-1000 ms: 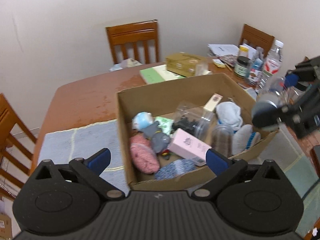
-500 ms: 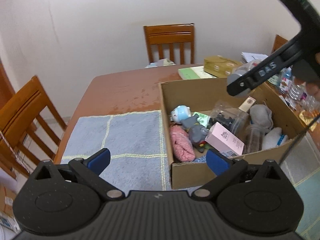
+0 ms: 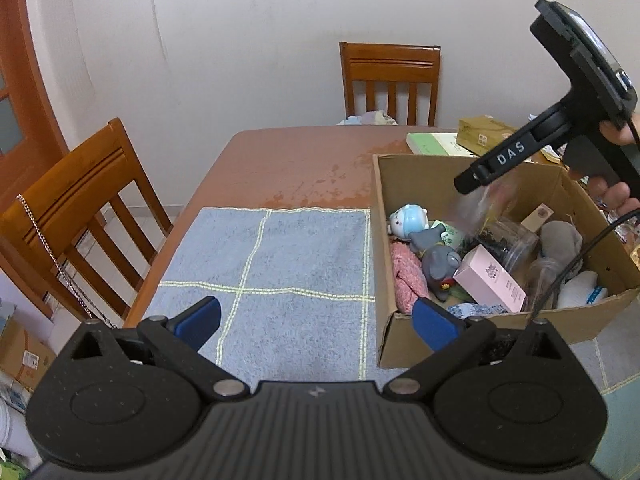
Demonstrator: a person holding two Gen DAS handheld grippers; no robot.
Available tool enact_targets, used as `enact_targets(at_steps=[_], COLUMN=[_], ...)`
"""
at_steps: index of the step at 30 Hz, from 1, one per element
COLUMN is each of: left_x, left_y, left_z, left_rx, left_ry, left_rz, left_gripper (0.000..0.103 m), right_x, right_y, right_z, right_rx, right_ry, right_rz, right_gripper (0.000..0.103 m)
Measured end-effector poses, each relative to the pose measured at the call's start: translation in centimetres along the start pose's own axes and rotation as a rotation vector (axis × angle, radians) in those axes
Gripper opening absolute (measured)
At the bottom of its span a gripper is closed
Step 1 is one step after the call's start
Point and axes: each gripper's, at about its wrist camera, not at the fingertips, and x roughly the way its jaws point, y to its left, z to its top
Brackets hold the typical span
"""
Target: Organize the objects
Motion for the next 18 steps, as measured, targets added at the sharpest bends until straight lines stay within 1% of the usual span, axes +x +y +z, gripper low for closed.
enact_targets(at_steps=[5,10,15,18], left_x=[-0.4,-0.7,-1.0,-0.9], left_y=[-0.3,-0.9,-2.2,-3.1], left_z=[0.6,1.4,2.2,2.6], left_rx=[-0.019,-0.023,-0.001,-0.002], left_ry=[0.001,0.002,-0.003,0.016], left_rz=[-0.006,-0.034,-0.071,-0.109], left_gripper=[0.102,0.102,0.102,0.102], right_x=[-1.3,-4.1,-7.0,-8.6], right_y=[-0.5,-1.7,-2.3,-1.9], right_z=[-0.2,-1.6,-4.6,-7.1], right_rx=[0.015,0.085,0.193,0.261], right_ry=[-0.029,-0.033,-0.027,-0.034], right_rz=[-0.02,-0.054,-0.099,-0.109], right_gripper=[0.103,0.103,0.103,0.103])
